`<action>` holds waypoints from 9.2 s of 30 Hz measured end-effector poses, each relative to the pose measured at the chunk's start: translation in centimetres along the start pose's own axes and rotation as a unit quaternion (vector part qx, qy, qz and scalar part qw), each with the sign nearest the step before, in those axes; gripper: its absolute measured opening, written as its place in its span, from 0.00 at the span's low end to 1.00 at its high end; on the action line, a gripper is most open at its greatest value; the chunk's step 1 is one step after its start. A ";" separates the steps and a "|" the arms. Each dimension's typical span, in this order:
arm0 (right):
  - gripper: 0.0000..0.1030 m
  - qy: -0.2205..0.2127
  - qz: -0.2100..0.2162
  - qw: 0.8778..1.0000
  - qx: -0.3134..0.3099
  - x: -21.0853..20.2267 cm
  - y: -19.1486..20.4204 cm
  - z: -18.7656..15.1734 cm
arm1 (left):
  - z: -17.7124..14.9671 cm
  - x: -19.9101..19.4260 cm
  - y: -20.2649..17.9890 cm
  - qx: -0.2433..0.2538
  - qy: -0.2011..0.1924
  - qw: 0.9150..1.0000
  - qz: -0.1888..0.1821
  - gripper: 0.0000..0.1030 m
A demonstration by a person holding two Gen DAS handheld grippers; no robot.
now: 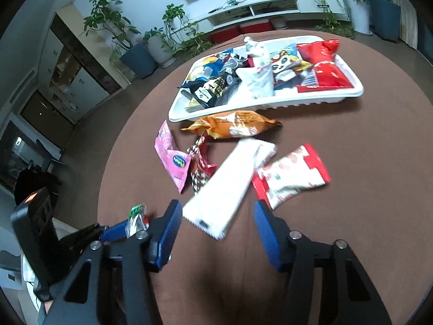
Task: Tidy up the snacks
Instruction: 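Grasp the seed packet with the left tool while the right tool grasps the white strip packet, then carry the seed packet and white strip packet into the white tray, then open both tools to release the packets in the tray, then withdraw both tools from the tray toward the remaining snacks, then grasp the pink long bar with the left tool while the right tool grasps the brown patterned packet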
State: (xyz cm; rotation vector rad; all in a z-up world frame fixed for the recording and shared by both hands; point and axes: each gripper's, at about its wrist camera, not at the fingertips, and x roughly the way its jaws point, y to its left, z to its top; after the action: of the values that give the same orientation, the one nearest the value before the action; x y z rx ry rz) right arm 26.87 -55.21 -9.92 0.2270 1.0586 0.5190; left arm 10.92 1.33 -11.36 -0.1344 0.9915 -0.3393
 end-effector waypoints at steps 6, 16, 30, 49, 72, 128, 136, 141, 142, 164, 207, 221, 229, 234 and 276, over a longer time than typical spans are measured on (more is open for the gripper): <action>0.54 0.034 -0.039 0.999 0.008 2.8 -0.2 1.1 | -0.1 -0.1 0.3 -0.005 -0.005 1.000 -0.009 0.38; 0.48 0.042 -0.122 0.990 -0.055 3.0 0.4 1.1 | -0.3 -0.2 0.4 -0.007 -0.009 1.000 -0.014 0.38; 0.44 0.038 -0.152 0.978 -0.136 4.5 2.4 1.3 | -0.1 -0.1 -0.1 -0.008 -0.007 1.000 0.001 0.38; 0.17 0.008 -0.084 0.994 -0.075 0.2 -0.1 -1.7 | 0.1 -0.1 -0.5 -0.008 -0.011 1.000 -0.014 0.30; 0.17 -0.061 -0.011 0.998 0.011 -5.4 -3.8 -2.2 | 0.9 -2.7 -0.9 -0.024 -0.037 0.998 -0.037 0.29; 0.18 -0.029 -0.068 0.997 -0.024 6.1 -7.8 15.0 | 23.9 14.3 -3.5 0.070 -0.007 0.997 0.039 0.32; 0.19 -0.029 -0.066 0.997 -0.023 6.5 -7.6 14.5 | 23.2 15.5 -3.3 0.080 0.002 0.995 0.052 0.41; 0.19 -0.030 -0.063 0.997 -0.014 6.8 -7.2 13.6 | 23.1 16.0 -3.0 0.085 0.004 0.995 0.052 0.41; 0.19 -0.031 -0.063 0.997 -0.012 6.8 -7.3 13.6 | 23.1 16.1 -3.0 0.085 0.004 0.995 0.051 0.42; 0.34 -0.056 -0.082 0.995 -0.024 6.4 -6.8 15.4 | 22.2 13.6 -2.9 0.066 -0.034 0.997 0.037 0.66; 0.83 -0.112 -0.013 0.993 0.044 -6.8 -7.1 -4.7 | 1.2 -1.4 -3.3 -0.051 -0.058 0.996 0.042 0.99; 0.83 -0.102 -0.012 0.994 0.026 -6.3 -5.8 -6.4 | 5.1 0.2 0.0 -0.151 -0.042 0.984 0.083 0.99; 0.83 -0.102 -0.014 0.994 0.026 -6.3 -6.0 -6.6 | 8.5 3.8 1.8 -0.171 -0.012 0.978 0.119 0.99; 0.83 -0.100 -0.014 0.994 0.027 -6.2 -6.2 -6.7 | 9.6 5.8 2.2 -0.164 0.015 0.978 0.124 0.97; 0.69 -0.033 -0.022 0.994 -0.099 1.0 2.5 2.5 | 3.3 2.6 0.2 0.008 0.001 0.993 0.122 0.26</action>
State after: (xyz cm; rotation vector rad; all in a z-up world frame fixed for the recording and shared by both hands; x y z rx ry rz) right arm 28.74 -52.40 -8.46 0.0443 0.9387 0.5690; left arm 15.01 0.54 -11.72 0.0031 0.9955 -0.1240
